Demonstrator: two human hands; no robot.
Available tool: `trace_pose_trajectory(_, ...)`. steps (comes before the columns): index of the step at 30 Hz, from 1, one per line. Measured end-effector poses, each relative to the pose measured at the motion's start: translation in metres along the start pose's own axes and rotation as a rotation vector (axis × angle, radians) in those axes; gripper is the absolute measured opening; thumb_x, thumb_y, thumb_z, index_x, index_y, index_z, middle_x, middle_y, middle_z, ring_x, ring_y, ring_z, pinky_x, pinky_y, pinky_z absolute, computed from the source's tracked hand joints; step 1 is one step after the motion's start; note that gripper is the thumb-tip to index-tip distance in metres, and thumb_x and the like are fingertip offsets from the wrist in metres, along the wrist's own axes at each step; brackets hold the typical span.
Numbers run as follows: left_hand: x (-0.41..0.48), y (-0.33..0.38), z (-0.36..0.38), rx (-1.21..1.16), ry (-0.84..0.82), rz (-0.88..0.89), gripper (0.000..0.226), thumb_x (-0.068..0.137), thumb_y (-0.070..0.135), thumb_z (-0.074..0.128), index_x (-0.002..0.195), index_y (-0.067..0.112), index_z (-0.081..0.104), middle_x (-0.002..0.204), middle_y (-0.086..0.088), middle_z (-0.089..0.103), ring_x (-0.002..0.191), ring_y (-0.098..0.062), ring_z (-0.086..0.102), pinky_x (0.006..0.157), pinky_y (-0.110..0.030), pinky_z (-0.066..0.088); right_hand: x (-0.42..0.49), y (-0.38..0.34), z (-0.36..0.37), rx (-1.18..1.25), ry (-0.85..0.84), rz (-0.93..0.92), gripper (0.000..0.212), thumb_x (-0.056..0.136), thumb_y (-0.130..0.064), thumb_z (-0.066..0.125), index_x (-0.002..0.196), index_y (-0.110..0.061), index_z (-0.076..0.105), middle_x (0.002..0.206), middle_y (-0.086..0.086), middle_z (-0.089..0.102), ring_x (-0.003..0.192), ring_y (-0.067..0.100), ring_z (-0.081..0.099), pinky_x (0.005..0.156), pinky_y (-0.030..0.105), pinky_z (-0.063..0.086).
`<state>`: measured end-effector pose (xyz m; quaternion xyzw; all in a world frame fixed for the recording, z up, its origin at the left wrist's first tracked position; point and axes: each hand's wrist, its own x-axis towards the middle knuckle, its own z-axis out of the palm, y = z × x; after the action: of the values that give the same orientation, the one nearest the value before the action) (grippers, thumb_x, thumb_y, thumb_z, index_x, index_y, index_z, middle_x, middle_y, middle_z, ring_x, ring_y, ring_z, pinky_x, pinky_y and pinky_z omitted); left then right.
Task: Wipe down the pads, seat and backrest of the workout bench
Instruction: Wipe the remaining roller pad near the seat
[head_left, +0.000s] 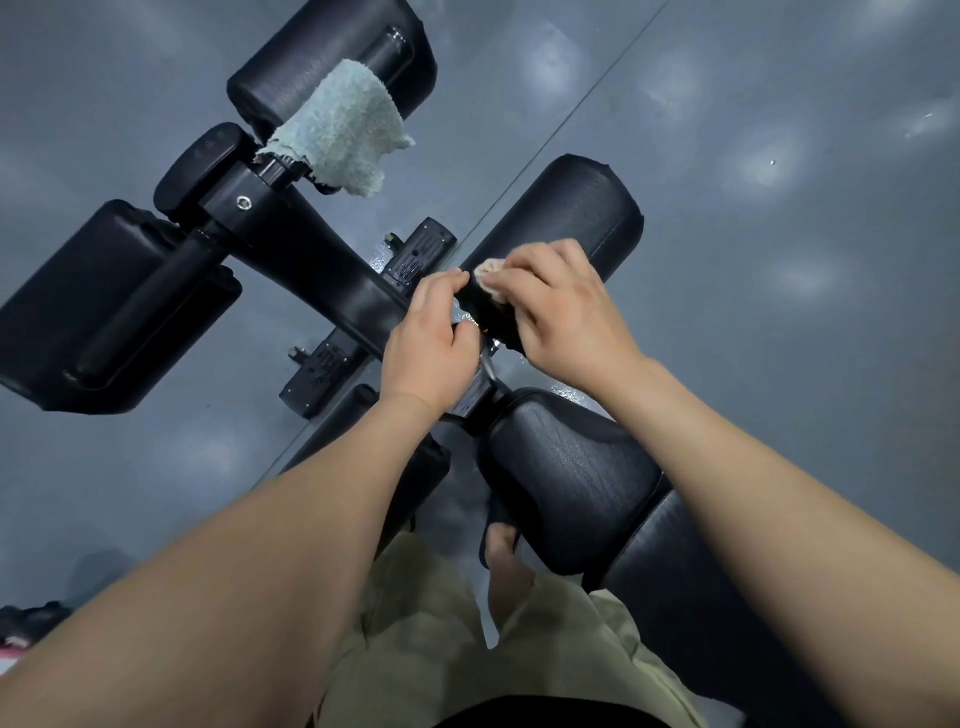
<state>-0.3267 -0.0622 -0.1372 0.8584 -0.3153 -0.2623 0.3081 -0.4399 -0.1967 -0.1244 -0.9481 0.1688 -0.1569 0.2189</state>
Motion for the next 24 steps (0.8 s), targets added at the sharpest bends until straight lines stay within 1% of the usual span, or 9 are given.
trace_pose_trajectory(2,0.001,-0.002,0.000,-0.013,-0.001,0.003,0.046,0.087,0.023,0.044,0.130,0.040,0.048,0.142,0.026,0.043,0.096,-0.016,0.062,0.089,-0.041,0.052,0.009,-0.003,0.004,-0.042,-0.075,-0.020,0.034,0.091,-0.007,0.051,0.116,-0.018,0.070,0.113,-0.003,0.062,0.099,0.029,0.048,0.084,0.045,0.047)
trace_pose_trajectory(4,0.002,-0.004,0.001,-0.020,-0.006,0.005,0.046,0.087,0.024,0.043,0.130,0.040,0.049,0.143,0.026,0.042,0.096,-0.016,0.063,0.090,-0.041,0.052,0.009,-0.006,0.004,-0.058,-0.118,-0.014,0.034,0.090,-0.009,0.048,0.115,-0.021,0.069,0.113,-0.006,0.061,0.101,0.028,0.047,0.084,0.043,0.044)
trace_pose_trajectory(7,0.002,-0.004,0.003,-0.003,0.014,0.017,0.048,0.090,0.022,0.044,0.136,0.035,0.050,0.146,0.025,0.041,0.108,-0.013,0.060,0.097,-0.031,0.047,-0.004,-0.005,0.000,-0.067,-0.124,-0.024,0.037,0.091,-0.012,0.046,0.117,-0.022,0.069,0.115,-0.008,0.061,0.103,0.027,0.046,0.088,0.039,0.039)
trace_pose_trajectory(9,0.002,-0.004,0.003,0.020,0.030,0.010,0.048,0.093,0.022,0.044,0.140,0.032,0.049,0.148,0.024,0.040,0.118,-0.010,0.055,0.096,-0.024,0.040,-0.018,-0.002,-0.002,-0.071,-0.099,-0.042,0.038,0.088,-0.008,0.049,0.117,-0.022,0.069,0.118,-0.007,0.061,0.104,0.029,0.047,0.090,0.039,0.036)
trace_pose_trajectory(12,0.002,-0.002,0.004,0.042,0.018,-0.011,0.048,0.096,0.026,0.042,0.143,0.030,0.047,0.151,0.024,0.036,0.120,-0.008,0.053,0.094,-0.024,0.037,-0.047,0.009,0.002,-0.047,-0.030,-0.006,0.041,0.087,0.000,0.054,0.120,-0.018,0.069,0.122,0.000,0.060,0.105,0.031,0.049,0.092,0.042,0.041)
trace_pose_trajectory(14,0.003,-0.001,0.004,0.066,0.020,-0.036,0.050,0.096,0.030,0.043,0.146,0.027,0.044,0.153,0.020,0.035,0.118,-0.011,0.054,0.092,-0.025,0.037,-0.061,0.014,0.008,0.027,0.027,0.086,0.037,0.092,-0.001,0.056,0.124,-0.015,0.069,0.123,0.008,0.056,0.107,0.031,0.050,0.086,0.043,0.049)
trace_pose_trajectory(17,0.002,0.002,0.005,0.100,0.030,-0.039,0.053,0.095,0.032,0.046,0.147,0.027,0.041,0.153,0.014,0.034,0.108,-0.015,0.058,0.086,-0.028,0.040,-0.062,0.008,0.014,0.110,0.076,0.164,0.030,0.098,-0.009,0.059,0.126,-0.015,0.069,0.119,0.012,0.053,0.105,0.029,0.051,0.078,0.041,0.051)
trace_pose_trajectory(21,-0.004,0.003,0.002,0.054,0.040,0.062,0.055,0.090,0.033,0.049,0.144,0.036,0.037,0.145,0.018,0.036,0.097,-0.012,0.061,0.085,-0.042,0.053,-0.036,-0.005,0.016,0.196,0.104,0.191,0.035,0.091,-0.006,0.066,0.126,-0.009,0.065,0.115,0.005,0.060,0.102,0.027,0.054,0.090,0.032,0.046)
trace_pose_trajectory(24,-0.008,0.006,0.001,0.119,0.026,0.193,0.051,0.093,0.035,0.049,0.143,0.044,0.039,0.142,0.022,0.038,0.105,-0.010,0.060,0.081,-0.043,0.056,-0.022,-0.010,0.016,0.285,0.141,0.282,0.026,0.086,-0.008,0.072,0.111,-0.007,0.064,0.110,0.003,0.061,0.100,0.021,0.056,0.089,0.029,0.047)
